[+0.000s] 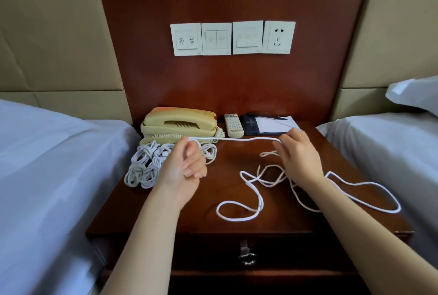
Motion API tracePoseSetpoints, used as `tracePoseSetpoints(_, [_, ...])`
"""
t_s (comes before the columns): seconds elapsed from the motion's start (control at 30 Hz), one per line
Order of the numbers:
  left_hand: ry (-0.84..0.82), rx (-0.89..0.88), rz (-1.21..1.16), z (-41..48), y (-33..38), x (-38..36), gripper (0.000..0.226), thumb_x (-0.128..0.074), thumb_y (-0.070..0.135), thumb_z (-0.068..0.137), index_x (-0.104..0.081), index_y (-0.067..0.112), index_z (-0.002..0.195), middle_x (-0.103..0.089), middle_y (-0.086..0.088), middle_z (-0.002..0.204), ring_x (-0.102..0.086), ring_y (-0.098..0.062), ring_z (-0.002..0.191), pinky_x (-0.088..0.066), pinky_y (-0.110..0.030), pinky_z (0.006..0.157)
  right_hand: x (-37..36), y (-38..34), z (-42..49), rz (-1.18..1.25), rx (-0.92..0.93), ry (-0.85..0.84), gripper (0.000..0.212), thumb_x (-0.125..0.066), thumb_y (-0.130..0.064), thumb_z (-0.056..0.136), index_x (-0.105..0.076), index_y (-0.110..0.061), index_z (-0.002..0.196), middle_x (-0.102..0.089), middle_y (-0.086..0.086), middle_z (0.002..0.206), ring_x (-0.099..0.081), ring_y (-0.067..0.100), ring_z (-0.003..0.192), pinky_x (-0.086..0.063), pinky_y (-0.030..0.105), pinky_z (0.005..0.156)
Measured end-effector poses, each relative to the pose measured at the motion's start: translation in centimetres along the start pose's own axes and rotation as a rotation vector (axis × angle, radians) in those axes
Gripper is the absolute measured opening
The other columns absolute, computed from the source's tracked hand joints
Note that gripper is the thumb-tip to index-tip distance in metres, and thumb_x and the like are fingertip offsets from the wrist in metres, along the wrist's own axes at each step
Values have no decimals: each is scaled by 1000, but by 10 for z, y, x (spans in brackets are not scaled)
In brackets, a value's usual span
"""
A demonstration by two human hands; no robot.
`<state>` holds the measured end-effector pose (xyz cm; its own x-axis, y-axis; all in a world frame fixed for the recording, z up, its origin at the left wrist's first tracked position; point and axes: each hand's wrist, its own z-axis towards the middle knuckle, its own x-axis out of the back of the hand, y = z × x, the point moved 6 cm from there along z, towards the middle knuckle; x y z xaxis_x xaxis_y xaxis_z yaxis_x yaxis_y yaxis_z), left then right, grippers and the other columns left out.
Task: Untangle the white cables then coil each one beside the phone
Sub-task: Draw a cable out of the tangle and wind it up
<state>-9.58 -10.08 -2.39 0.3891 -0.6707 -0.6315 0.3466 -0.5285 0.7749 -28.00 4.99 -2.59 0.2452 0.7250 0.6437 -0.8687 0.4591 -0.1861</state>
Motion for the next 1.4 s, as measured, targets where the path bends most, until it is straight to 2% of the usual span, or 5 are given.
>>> tracePoseSetpoints(0.23, [87,-20,33,14,-7,-13,52,-27,29,103,-33,16,53,-21,9,35,-19,-4,28,-24,-16,32,2,53,48,364,-624,-272,51,-45,-34,98,-55,-7,57,-54,-2,39,-59,24,53,-52,36,69])
tracePoseSetpoints(0.37, [76,-31,31,18,-14,-28,47,-26,30,103,-30,16,59,-20,9,36,-19,-3,29,-22,-17,33,4,49,71,783,-883,-312,48,-35,-39,101,-57,-4,76,-65,17,73,-65,27,69,-55,38,75])
tracePoseSetpoints(0.77, [59,-21,11,15,-24,-53,51,-25,35,104,-31,15,57,-22,8,36,-19,-4,30,-22,-17,34,99,22,65,294,-400,-172,12,-56,-8,89,-58,-18,83,-69,4,85,-66,20,79,-53,32,76])
tracePoseSetpoints(0.97, [-78,76,524,-4,-41,-70,52,-30,34,103,-36,14,55,-22,5,42,-20,-6,33,-20,-18,36,132,-7,10,165,-253,-210,17,-52,-9,91,-60,-17,78,-68,1,71,-61,15,65,-48,31,65])
tracePoseSetpoints(1.4, [23,69,1112,7,-79,-48,46,-33,31,102,-47,9,64,-56,-4,48,-55,-18,40,-46,-22,48,76,20,-58,0,-385,-641,15,-40,-8,96,-54,-10,91,-67,11,95,-63,29,87,-50,36,77])
